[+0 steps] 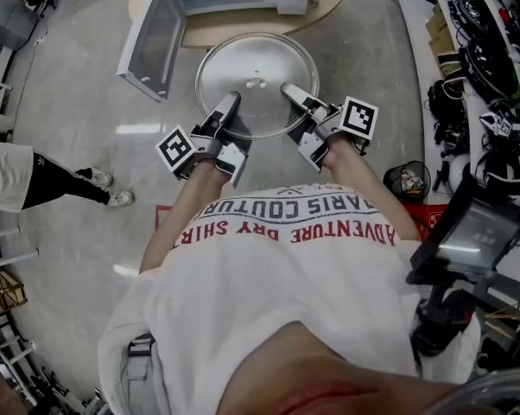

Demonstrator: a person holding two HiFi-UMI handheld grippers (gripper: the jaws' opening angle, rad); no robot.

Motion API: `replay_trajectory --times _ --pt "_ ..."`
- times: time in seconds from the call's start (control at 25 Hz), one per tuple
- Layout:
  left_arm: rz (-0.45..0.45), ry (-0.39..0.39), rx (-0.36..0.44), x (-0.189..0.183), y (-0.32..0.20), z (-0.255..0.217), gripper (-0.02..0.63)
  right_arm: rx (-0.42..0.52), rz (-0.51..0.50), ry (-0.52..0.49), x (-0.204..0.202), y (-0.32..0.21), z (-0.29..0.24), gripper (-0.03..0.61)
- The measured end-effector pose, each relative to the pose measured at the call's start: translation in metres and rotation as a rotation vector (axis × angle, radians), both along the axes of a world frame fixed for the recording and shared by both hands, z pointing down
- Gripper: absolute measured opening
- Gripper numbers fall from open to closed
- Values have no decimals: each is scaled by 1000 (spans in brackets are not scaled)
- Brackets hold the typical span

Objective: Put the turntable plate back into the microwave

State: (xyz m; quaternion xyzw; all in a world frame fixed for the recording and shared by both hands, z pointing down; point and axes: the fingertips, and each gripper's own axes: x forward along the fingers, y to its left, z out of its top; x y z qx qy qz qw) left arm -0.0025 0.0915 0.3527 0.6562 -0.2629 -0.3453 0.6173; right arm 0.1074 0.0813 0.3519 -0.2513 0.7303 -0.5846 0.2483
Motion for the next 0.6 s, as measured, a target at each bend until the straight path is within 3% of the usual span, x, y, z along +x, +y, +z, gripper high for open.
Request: replay_trajectory --times 0.6 --pt "-36 4 -35 -22 -132 21 23 -29 -20 15 -22 -136 22 37"
